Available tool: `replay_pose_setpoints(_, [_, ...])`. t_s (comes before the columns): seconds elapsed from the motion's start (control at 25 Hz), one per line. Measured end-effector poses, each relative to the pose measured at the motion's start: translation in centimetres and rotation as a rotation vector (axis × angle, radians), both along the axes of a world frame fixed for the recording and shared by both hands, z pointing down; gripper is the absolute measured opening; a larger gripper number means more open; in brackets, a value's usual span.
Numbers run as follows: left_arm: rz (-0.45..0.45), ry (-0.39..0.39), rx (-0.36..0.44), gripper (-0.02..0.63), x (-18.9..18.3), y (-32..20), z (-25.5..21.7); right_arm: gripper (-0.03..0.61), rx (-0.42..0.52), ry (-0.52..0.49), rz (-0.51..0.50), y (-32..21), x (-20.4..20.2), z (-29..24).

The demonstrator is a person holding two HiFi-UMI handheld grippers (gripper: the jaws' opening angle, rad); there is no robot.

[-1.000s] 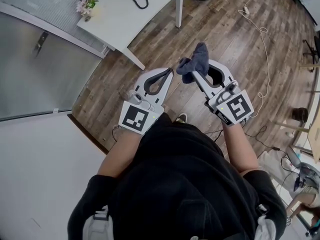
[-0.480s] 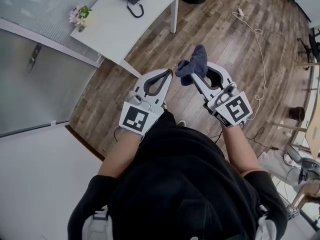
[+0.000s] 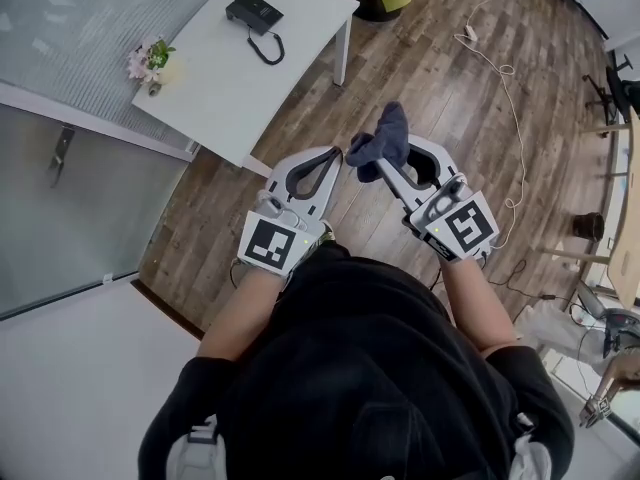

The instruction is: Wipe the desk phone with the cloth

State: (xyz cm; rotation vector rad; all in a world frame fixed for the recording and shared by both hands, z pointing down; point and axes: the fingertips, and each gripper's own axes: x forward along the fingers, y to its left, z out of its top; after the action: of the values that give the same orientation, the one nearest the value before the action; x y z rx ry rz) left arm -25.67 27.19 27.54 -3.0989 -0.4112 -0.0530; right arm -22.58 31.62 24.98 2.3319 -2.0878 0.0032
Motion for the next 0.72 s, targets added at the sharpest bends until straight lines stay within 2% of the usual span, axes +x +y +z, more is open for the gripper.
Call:
replay_pose_setpoints(0.4, [0.021,-0.011,-0.016,0.009,4.0,-3.0,1.4,0.112,-0.017,-0.004,0.039,-2.1,3.9,1.2])
replay_pose_setpoints(0.72, [0.004,-0.015,0.011,0.011,10.6,-2.0,1.0,0.112,0.004,0.000,0.029,-1.2,10.9,0.7])
